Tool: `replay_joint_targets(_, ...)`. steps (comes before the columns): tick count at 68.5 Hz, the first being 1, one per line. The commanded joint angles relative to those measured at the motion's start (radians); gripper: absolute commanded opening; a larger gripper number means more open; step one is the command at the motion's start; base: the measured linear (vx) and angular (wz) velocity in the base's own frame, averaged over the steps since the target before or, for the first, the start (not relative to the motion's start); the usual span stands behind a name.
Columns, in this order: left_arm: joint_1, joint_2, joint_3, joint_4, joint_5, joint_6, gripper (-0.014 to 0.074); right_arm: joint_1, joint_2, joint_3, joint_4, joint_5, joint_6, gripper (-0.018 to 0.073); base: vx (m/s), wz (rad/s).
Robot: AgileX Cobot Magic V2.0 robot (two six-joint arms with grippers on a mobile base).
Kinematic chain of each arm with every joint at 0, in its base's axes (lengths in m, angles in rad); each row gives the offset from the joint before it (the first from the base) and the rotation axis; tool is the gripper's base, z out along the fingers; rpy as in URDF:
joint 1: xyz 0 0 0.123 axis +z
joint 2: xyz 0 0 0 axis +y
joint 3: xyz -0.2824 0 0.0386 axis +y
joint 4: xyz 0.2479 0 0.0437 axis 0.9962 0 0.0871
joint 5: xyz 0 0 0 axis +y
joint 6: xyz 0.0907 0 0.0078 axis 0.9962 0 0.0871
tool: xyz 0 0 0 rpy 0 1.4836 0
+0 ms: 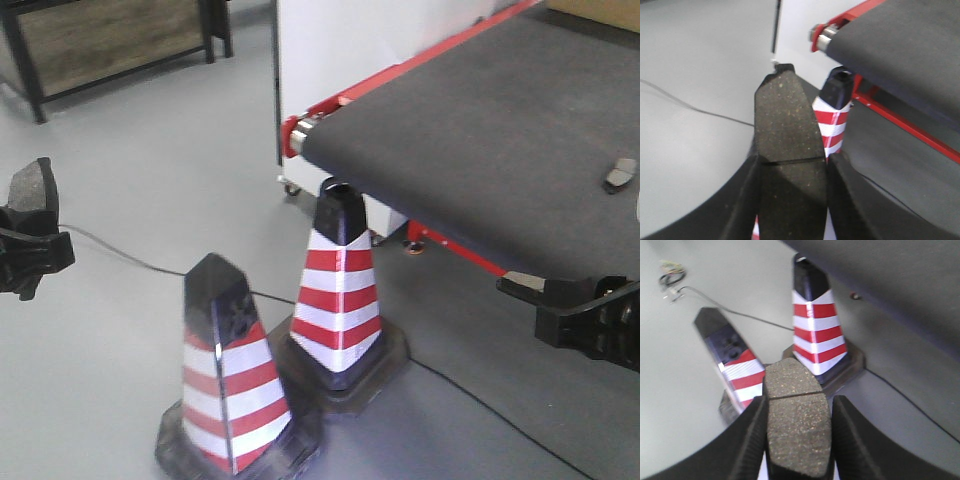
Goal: Move and align brake pads A on conveyor
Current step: 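Drive up to the dark conveyor belt with two pads on it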
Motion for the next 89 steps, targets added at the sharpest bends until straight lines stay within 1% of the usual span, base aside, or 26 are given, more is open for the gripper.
replay_joint_targets(1,-0.004,-0.012,-0.032,0.035,-0.066,-0.004,0.0129,-0.003,-0.010,-0.029,-0.032,-0.073,-0.004,0.0077,0.26,-0.41)
replay_joint_targets(56,-0.004,-0.012,-0.032,0.035,-0.066,-0.004,0.0129,-0.003,-0.010,-0.029,-0.032,-0.073,-0.004,0.0077,0.22,-0.51)
replay_joint_targets(89,-0.004,-0.012,-0.032,0.035,-0.066,-0.004,0.0129,-0.003,-0.010,-0.029,-0.032,-0.073,-0.004,0.0077,0.23,-0.32)
